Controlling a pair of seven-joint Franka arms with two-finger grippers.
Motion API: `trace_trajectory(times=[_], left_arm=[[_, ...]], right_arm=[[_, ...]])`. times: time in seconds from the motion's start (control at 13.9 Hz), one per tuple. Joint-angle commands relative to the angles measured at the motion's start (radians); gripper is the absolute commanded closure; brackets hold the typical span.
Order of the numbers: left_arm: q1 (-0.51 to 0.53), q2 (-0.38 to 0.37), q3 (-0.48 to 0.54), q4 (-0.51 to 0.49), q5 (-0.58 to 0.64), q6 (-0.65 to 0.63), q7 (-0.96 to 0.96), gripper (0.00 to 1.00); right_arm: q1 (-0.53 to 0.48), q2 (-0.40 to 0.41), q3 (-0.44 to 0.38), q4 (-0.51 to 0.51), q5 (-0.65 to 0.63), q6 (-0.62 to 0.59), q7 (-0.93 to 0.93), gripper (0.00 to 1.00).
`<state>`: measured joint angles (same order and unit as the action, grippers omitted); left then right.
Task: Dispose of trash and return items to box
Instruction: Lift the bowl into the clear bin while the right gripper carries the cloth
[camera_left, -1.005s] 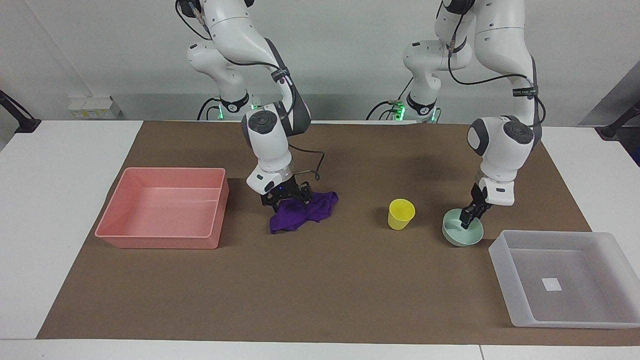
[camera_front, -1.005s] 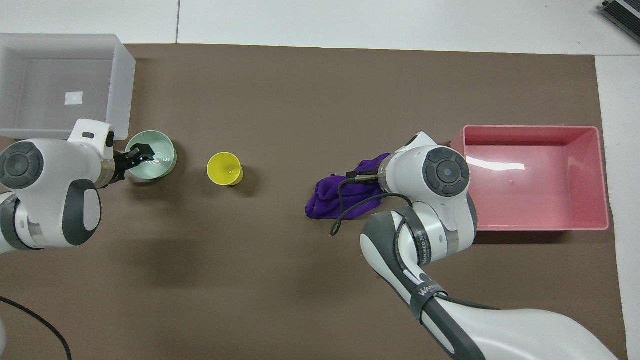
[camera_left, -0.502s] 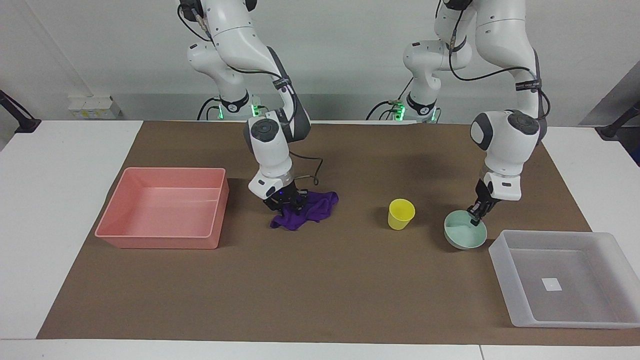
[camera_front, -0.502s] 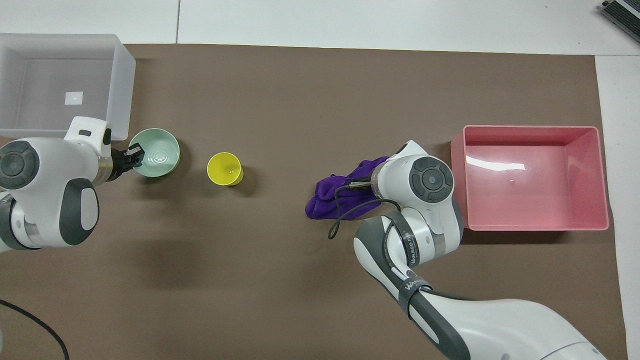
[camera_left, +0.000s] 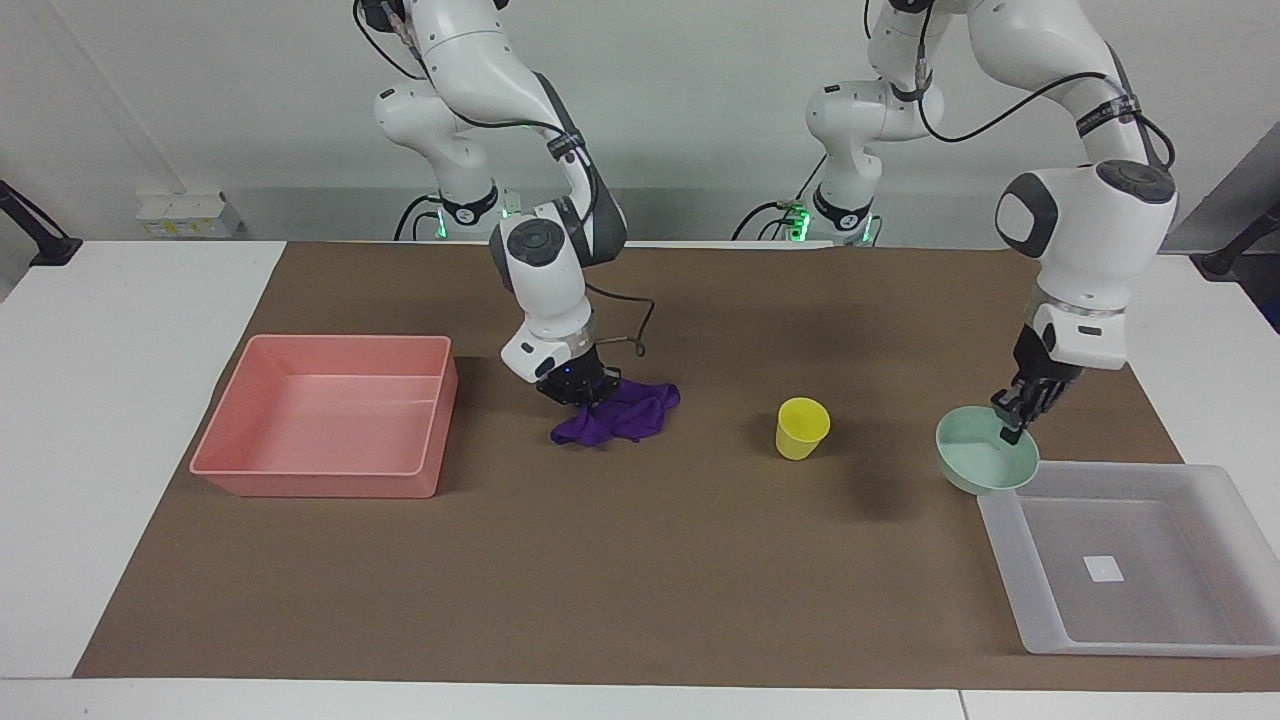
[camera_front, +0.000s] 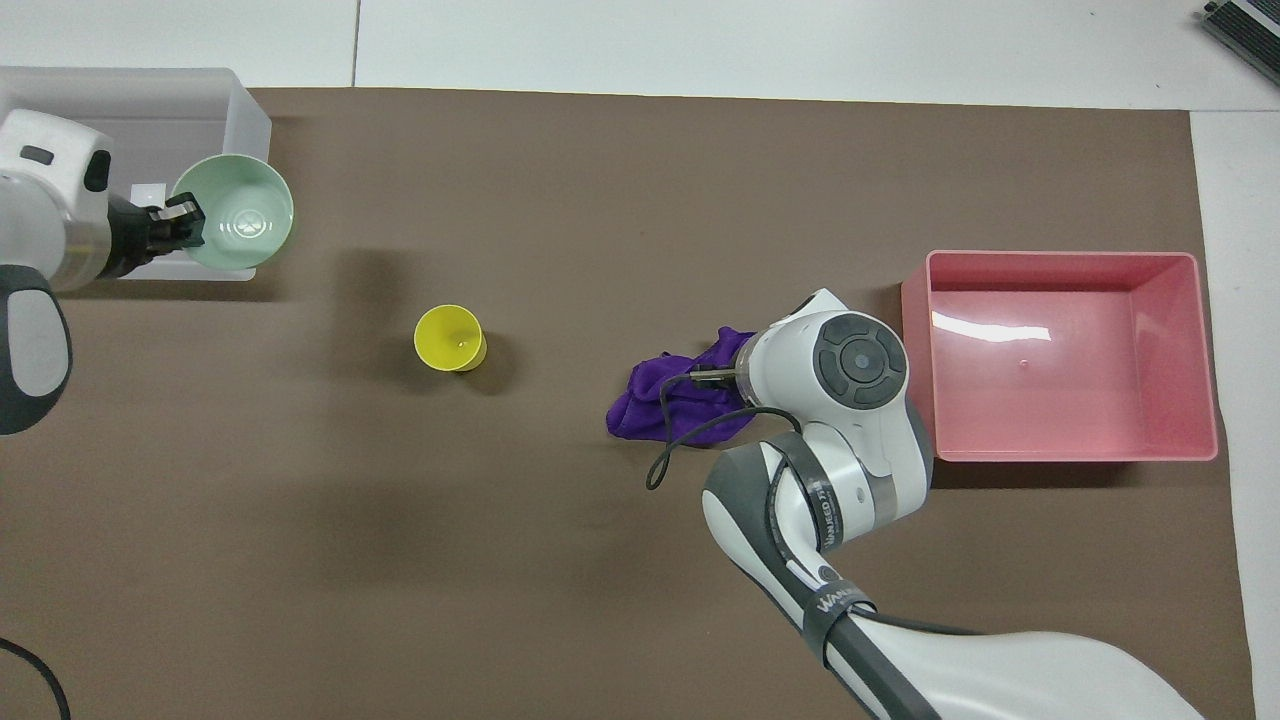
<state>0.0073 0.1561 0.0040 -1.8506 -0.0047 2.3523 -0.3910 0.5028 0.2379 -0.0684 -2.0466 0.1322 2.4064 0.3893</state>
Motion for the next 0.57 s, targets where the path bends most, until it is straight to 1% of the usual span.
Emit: trace_trajectory(times=[0.0, 0.07, 0.22, 0.36, 0.5], left_arm=[[0.083, 0.109, -0.002, 0.173, 0.018, -0.013, 0.070, 1.00], [0.115, 0.149, -0.005, 0.232, 0.017, -0.013, 0.102, 1.00], [0.147, 0.222, -0.002, 0.336, 0.015, -0.019, 0.110, 1.00], [0.180, 0.305, -0.006, 0.437, 0.015, -0.016, 0.110, 1.00], [0.209, 0.388, -0.006, 0.519, 0.015, 0.011, 0.133, 1.00]], right_arm=[[-0.012, -0.083, -0.004, 0.044, -0.042, -0.119, 0.089, 1.00], [-0.018, -0.097, -0.005, 0.074, -0.058, -0.165, 0.103, 1.00], [-0.035, -0.124, -0.007, 0.123, -0.088, -0.242, 0.123, 1.00], [-0.087, -0.167, -0.005, 0.170, -0.141, -0.327, 0.115, 1.00], [-0.160, -0.230, -0.001, 0.180, -0.177, -0.371, 0.079, 1.00]])
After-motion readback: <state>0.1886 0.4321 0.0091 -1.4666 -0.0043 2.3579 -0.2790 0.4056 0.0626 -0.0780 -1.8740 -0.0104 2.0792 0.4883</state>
